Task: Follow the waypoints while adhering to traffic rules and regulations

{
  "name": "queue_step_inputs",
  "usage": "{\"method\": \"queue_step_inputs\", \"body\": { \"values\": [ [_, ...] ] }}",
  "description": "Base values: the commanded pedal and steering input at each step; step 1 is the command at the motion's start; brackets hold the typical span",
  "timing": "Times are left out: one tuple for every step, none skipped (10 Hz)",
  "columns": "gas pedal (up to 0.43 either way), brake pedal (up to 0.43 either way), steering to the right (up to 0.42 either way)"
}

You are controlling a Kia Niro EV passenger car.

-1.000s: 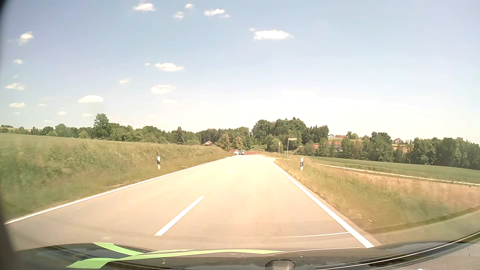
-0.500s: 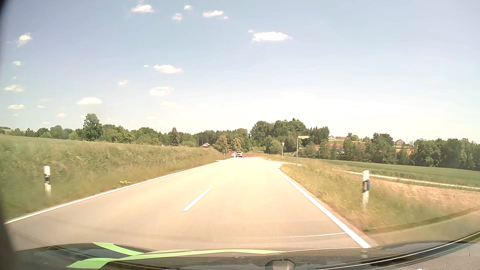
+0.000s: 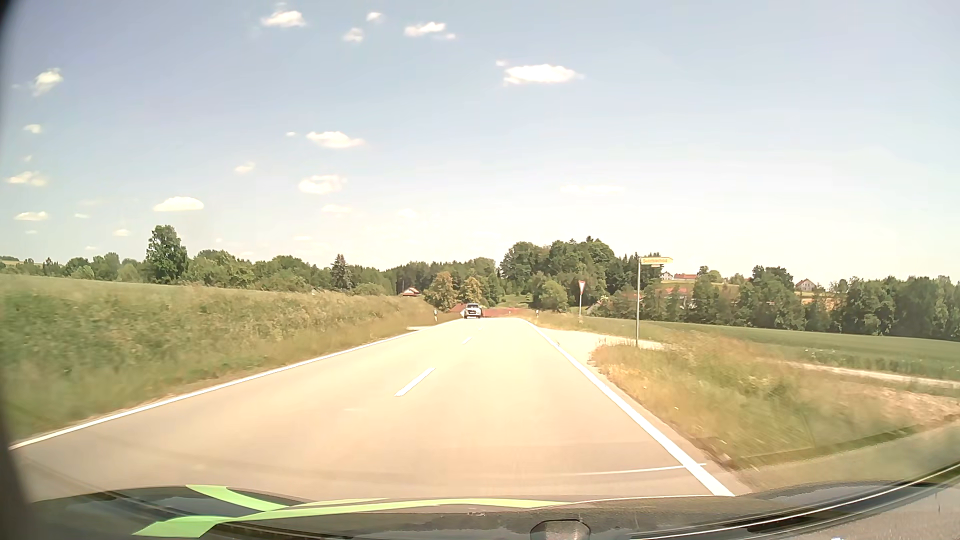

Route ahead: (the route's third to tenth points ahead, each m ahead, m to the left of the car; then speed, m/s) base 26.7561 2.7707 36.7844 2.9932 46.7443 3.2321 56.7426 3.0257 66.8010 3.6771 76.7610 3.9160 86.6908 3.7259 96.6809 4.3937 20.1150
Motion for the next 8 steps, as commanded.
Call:
{"method": "queue_step_inputs", "body": {
  "values": [
    [0.118, 0.000, 0.000],
    [0.098, 0.000, 0.001],
    [0.087, 0.000, 0.000],
    [0.087, 0.000, 0.000],
    [0.087, 0.000, 0.000],
    [0.087, 0.000, 0.000],
    [0.087, 0.000, 0.000],
    [0.087, 0.000, 0.000]
  ]
}}
